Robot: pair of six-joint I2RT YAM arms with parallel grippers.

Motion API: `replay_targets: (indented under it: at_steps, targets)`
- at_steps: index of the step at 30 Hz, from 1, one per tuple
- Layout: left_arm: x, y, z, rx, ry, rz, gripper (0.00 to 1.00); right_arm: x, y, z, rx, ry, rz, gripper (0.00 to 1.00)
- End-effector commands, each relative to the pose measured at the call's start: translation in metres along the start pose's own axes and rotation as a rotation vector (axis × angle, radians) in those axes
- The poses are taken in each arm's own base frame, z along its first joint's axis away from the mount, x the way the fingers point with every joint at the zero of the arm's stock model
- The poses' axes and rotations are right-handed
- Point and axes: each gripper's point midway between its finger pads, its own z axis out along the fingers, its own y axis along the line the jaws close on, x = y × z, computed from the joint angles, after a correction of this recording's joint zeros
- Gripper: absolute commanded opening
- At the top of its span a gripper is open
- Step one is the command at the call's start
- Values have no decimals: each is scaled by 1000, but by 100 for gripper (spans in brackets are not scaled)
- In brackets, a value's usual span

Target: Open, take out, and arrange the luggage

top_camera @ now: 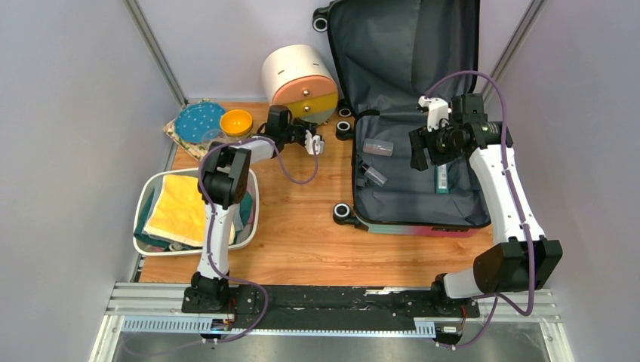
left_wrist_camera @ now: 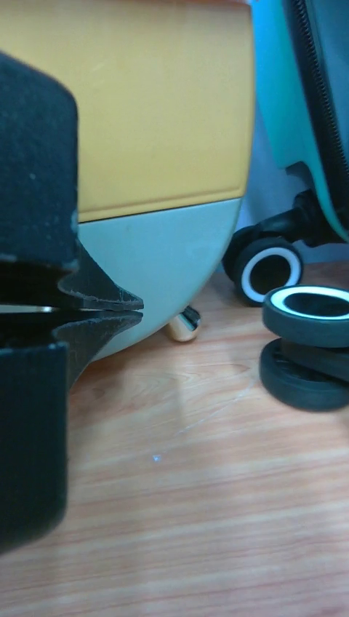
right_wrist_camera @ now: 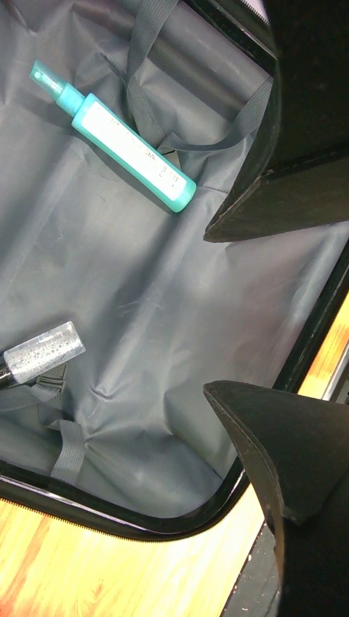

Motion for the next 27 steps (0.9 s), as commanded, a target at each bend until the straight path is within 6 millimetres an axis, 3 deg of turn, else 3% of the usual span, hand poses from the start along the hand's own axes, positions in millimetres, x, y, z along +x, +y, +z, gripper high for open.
replay_targets:
  at_steps: [1, 2, 7, 8, 9, 14, 17, 18, 20, 21, 22, 23, 27]
  targets:
    - [3, 26, -25, -34, 25, -1, 0, -8, -1, -4, -2, -33, -3, 73]
    - [2, 17, -28, 6, 19, -30, 0, -8, -1, -4, -3, -34, -2, 73]
    - [-5, 15, -58, 55, 2, -85, 0, -6, -2, -6, 0, -34, 3, 73]
    - [-6, 5, -63, 71, -2, -100, 0, -5, -2, -5, -1, -34, 3, 73]
    - [-13, 12, -70, 61, -11, -89, 0, -5, -1, -5, -1, -34, 2, 73]
    - [-21, -2, -92, 83, -26, -108, 0, -5, -1, -5, -5, -34, 8, 73]
    - [-28, 2, -99, 67, -35, -140, 0, -5, 0, -4, -12, -33, 10, 73]
    - [-31, 10, -101, 36, -41, -187, 1, -5, 0, -4, -13, -34, 10, 73]
    - [-43, 33, -110, -46, -71, -193, 20, -6, 0, -4, -13, -35, 10, 73]
    - [-53, 39, -114, -73, -102, -269, 37, -7, 0, -5, -11, -41, 8, 73]
    - [-62, 45, -118, -116, -128, -277, 41, -7, -1, -6, -8, -40, 8, 73]
    - [-78, 64, -128, -155, -151, -280, 43, -7, -1, -6, -7, -41, 7, 73]
    - [-113, 100, -148, -265, -185, -374, 45, -6, -1, -6, -5, -42, 10, 73]
